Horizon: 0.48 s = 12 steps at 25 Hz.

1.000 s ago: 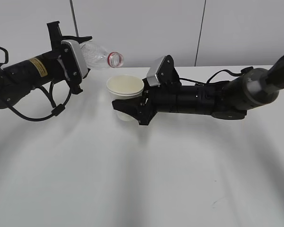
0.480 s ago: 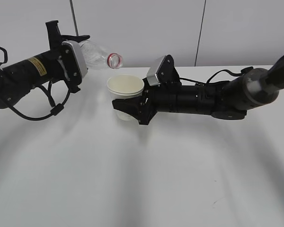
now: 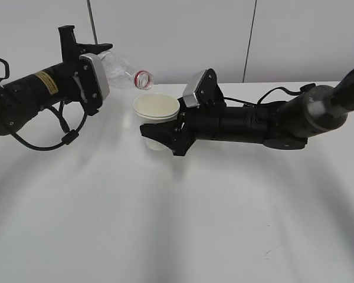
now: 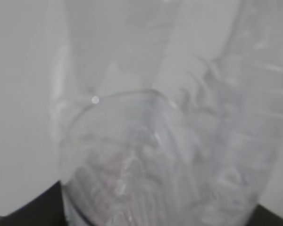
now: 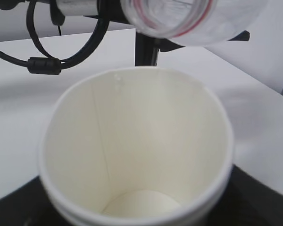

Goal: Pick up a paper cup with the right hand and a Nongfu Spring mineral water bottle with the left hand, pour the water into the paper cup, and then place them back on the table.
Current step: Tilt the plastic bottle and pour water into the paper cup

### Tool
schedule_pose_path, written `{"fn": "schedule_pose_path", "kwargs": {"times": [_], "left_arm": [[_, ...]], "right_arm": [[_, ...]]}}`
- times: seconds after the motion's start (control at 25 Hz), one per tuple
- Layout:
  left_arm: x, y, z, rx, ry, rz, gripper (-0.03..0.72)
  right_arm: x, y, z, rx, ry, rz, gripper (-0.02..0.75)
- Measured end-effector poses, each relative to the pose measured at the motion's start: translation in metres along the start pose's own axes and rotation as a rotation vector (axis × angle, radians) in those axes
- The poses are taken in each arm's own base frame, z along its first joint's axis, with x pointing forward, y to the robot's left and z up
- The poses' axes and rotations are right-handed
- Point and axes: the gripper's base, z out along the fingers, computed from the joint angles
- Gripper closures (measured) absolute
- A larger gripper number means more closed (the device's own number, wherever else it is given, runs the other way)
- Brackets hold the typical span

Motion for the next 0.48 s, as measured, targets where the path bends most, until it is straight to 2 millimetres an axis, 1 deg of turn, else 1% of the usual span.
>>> {"fn": "schedule_pose_path", "kwargs": {"times": [0.16,0.48], "left_arm": [[0.0,0.0,0.0,0.0,0.0,0.03,0.314],[0.0,0.0,0.0,0.0,0.0,0.069,0.314]], "right_arm": [[0.0027,0.0002,0.0005,-0.001,0.004,0.005,0.256],[0.0021,0.0006,0.0005,-0.005,-0.003,0.005,0.256]]}}
